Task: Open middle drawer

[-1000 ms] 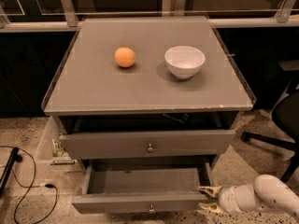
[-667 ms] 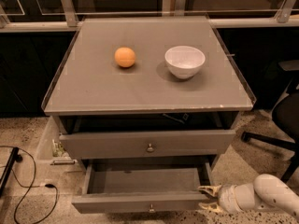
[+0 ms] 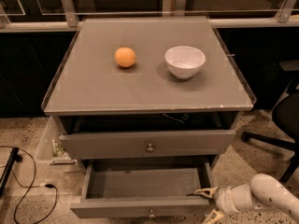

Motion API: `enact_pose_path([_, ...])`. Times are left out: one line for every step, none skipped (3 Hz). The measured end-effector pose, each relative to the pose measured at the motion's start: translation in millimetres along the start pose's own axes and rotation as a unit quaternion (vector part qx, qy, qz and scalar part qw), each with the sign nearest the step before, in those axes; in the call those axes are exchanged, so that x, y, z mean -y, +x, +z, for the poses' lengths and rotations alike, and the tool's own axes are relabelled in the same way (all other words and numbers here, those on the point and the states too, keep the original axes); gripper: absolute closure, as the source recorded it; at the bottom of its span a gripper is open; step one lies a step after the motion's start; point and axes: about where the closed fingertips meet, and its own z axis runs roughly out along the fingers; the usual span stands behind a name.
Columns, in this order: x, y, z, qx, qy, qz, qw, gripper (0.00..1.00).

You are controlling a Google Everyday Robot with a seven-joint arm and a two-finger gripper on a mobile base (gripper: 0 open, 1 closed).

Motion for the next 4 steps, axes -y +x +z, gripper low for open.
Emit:
enact_pose_path([-11.6, -3.6, 2.0, 0.005, -0.009, 0.0, 0.9999, 0.15])
enact_pose_path([-33.1, -8.2, -27.6, -0.027, 0.002, -0.01, 0.9996, 0.38])
enact_pose_path([-115.9, -25.7, -71.4, -0.068, -0.005, -0.008, 0.9977, 0.61])
enact_pose_path([-194.6, -40.0, -106.4, -0.103, -0.01, 0.003, 0.9946, 0.84])
